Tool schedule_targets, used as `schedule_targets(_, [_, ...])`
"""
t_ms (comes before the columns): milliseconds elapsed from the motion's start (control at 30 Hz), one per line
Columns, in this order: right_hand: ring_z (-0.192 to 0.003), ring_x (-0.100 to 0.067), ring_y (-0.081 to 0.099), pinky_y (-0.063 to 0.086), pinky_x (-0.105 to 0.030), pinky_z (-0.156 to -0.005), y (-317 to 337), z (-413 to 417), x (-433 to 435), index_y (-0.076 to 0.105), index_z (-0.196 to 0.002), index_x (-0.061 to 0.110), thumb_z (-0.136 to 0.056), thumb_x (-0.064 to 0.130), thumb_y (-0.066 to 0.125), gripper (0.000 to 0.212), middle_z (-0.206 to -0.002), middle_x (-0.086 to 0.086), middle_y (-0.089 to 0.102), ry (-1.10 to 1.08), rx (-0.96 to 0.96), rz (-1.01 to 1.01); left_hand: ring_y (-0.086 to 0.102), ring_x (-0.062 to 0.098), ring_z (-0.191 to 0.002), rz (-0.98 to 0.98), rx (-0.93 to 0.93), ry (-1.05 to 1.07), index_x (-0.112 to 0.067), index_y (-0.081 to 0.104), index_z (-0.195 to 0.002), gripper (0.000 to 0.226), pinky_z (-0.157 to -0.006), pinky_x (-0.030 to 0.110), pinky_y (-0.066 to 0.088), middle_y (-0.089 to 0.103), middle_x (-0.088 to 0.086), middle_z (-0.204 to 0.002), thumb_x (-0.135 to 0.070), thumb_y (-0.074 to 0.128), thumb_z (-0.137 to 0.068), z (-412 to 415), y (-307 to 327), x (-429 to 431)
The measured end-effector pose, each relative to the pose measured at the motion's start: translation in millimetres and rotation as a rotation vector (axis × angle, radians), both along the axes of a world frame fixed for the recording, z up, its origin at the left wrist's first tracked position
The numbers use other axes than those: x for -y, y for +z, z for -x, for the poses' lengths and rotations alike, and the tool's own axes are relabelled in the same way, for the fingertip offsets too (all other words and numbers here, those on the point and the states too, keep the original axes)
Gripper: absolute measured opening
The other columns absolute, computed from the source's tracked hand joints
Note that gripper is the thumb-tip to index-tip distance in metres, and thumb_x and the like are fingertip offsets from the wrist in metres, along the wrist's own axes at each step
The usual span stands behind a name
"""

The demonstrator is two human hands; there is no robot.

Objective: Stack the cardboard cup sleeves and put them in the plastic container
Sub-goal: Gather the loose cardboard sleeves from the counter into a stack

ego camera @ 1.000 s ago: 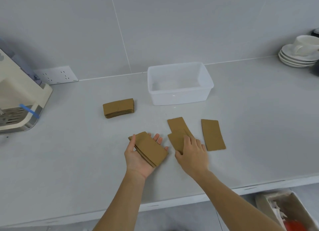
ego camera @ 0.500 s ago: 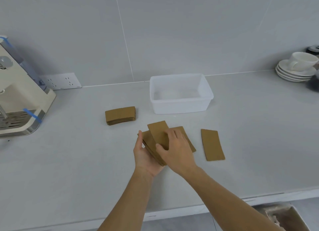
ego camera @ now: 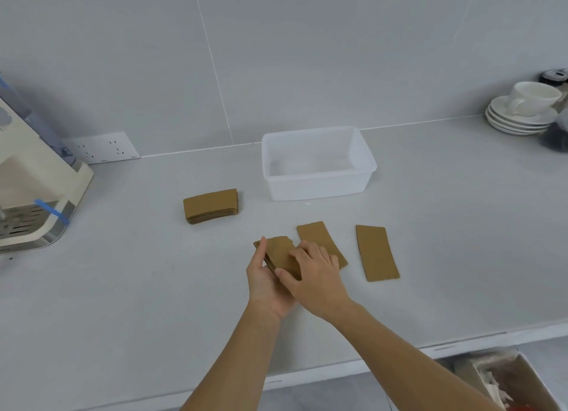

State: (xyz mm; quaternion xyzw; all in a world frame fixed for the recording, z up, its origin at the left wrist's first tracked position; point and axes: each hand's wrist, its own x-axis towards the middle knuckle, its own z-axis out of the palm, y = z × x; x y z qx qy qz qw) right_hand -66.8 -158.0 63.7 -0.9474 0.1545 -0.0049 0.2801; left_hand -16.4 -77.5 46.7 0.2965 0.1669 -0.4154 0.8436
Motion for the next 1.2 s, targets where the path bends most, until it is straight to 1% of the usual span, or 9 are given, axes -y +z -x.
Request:
schedule_targets(133, [-0.12, -0.02, 0.04, 0.026, -0.033, -0.103, 9.2, 2.0, 16.7, 0.052, -0.121, 0.016, -0.085, 0.056, 0.044, 0.054, -0.127, -0.002, 0.049, -0.044, -0.004, 0.0, 0.066, 0.031, -0.098, 0.013, 0.01, -0.048, -0.011, 0.073, -0.093, 0.055, -0.094, 0.044, 0.046, 0.073, 0.012, -0.098, -0.059, 0.051, -0.079, 2.4, -1.9, 9.6])
schedule_targets(233, [-0.115, -0.021, 0.045, 0.031, -0.032, -0.098, 19.3, 2.8, 37.0, 0.052, -0.12, 0.015, -0.087, 0.052, 0.045, 0.05, -0.123, -0.003, 0.053, -0.162, 0.083, 0.033, 0.069, 0.03, -0.091, 0.032, 0.025, -0.051, -0.011, 0.076, -0.089, 0.054, -0.083, 0.043, 0.052, 0.074, 0.011, -0.097, -0.059, 0.052, -0.08, 2.9, 0.3, 18.9])
schedule_targets(300, [-0.119, -0.022, 0.044, 0.031, -0.033, -0.099, 21.1, 4.1, 55.4, 0.048, -0.124, 0.013, -0.089, 0.047, 0.045, 0.049, -0.128, -0.004, 0.052, -0.245, 0.104, 0.068, 0.067, 0.029, -0.088, 0.027, 0.01, -0.042, -0.011, 0.073, -0.094, 0.053, -0.08, 0.043, 0.053, 0.072, 0.012, -0.098, -0.058, 0.054, -0.079, 2.9, -0.6, 23.5])
schedule_targets(433, [-0.123, -0.026, 0.04, 0.029, -0.035, -0.102, 9.6, 12.3, 90.3, 0.038, -0.131, 0.01, -0.088, 0.042, 0.047, 0.054, -0.133, -0.009, 0.046, -0.415, -0.004, 0.104, 0.062, 0.029, -0.095, 0.047, -0.04, -0.037, -0.009, 0.066, -0.106, 0.058, -0.097, 0.051, 0.043, 0.067, 0.012, -0.107, -0.058, 0.06, -0.074, 4.8, -7.7, 29.2])
schedule_targets(667, [-0.127, -0.029, 0.036, 0.029, -0.039, -0.103, -30.0, 33.8, 101.8, 0.026, -0.136, 0.009, -0.084, 0.051, 0.05, 0.071, -0.137, -0.011, 0.04, -0.473, -0.217, 0.135, 0.063, 0.026, -0.093, 0.0, -0.059, -0.061, -0.012, 0.065, -0.105, 0.057, -0.083, 0.047, 0.052, 0.066, 0.011, -0.106, -0.057, 0.062, -0.072, 10.6, -15.3, 32.5])
schedule_targets(800, [-0.124, -0.027, 0.039, 0.031, -0.037, -0.1, -37.8, 39.3, 99.1, 0.032, -0.13, 0.008, -0.089, 0.046, 0.044, 0.057, -0.134, -0.009, 0.044, -0.448, -0.193, 0.233, 0.063, 0.026, -0.091, 0.002, -0.053, -0.055, -0.013, 0.064, -0.104, 0.056, -0.084, 0.047, 0.052, 0.067, 0.011, -0.102, -0.055, 0.065, -0.066, 8.5, -16.3, 33.8])
schedule_targets(933, [-0.117, -0.028, 0.043, 0.034, -0.036, -0.096, -31.6, 37.5, 103.4, 0.038, -0.122, 0.007, -0.088, 0.033, 0.047, 0.044, -0.127, -0.011, 0.05, -0.446, -0.191, 0.208, 0.063, 0.025, -0.091, -0.006, -0.059, -0.057, -0.013, 0.063, -0.107, 0.058, -0.084, 0.047, 0.052, 0.067, 0.01, -0.103, -0.055, 0.065, -0.068, 7.0, -18.4, 35.9])
schedule_targets(1067, [-0.113, -0.028, 0.046, 0.035, -0.036, -0.095, -18.1, 31.9, 109.2, 0.042, -0.119, 0.007, -0.085, 0.031, 0.051, 0.041, -0.121, -0.011, 0.053, -0.45, -0.179, 0.173, 0.063, 0.025, -0.092, 0.021, -0.051, -0.05, -0.013, 0.063, -0.108, 0.061, -0.091, 0.049, 0.047, 0.067, 0.01, -0.105, -0.054, 0.067, -0.063, 5.3, -15.4, 39.5])
schedule_targets(1200, [-0.112, -0.027, 0.046, 0.034, -0.035, -0.095, -1.9, 23.0, 103.9, 0.043, -0.118, 0.008, -0.085, 0.03, 0.051, 0.041, -0.12, -0.01, 0.053, -0.424, -0.091, 0.152, 0.063, 0.026, -0.093, 0.035, -0.045, -0.028, -0.013, 0.064, -0.108, 0.061, -0.097, 0.05, 0.045, 0.066, 0.011, -0.107, -0.055, 0.067, -0.064, 1.3, -10.7, 42.1])
